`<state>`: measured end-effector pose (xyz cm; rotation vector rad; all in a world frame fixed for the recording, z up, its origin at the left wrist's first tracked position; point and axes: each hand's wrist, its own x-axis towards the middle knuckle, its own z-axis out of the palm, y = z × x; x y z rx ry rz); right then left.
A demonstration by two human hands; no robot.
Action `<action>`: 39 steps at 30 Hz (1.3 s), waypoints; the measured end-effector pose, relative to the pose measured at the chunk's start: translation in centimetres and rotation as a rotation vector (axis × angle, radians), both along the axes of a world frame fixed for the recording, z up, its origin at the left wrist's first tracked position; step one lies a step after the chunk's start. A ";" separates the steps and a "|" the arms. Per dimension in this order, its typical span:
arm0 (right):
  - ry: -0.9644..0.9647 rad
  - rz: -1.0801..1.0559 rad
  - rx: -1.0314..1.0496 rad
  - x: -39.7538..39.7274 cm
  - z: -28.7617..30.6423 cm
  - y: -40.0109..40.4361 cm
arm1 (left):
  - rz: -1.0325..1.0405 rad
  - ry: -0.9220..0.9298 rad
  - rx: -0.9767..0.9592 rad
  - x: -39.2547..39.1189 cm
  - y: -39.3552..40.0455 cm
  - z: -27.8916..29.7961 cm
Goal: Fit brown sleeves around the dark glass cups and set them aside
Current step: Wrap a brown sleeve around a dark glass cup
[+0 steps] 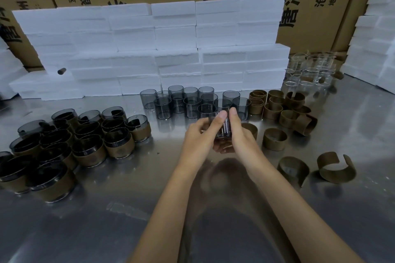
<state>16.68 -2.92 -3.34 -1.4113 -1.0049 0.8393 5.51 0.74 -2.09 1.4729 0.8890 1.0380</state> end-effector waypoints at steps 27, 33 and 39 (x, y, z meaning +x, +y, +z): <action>0.497 0.183 -0.089 1.9 -0.5 0.1 | -0.191 -0.142 0.034 -1.0 0.3 0.1; 0.597 0.201 -0.075 1.5 -0.1 -0.2 | -0.118 -0.202 0.029 -0.9 0.2 0.1; 0.561 0.221 -0.079 1.2 -0.2 -0.3 | 0.012 -0.235 0.062 -0.7 0.4 -0.3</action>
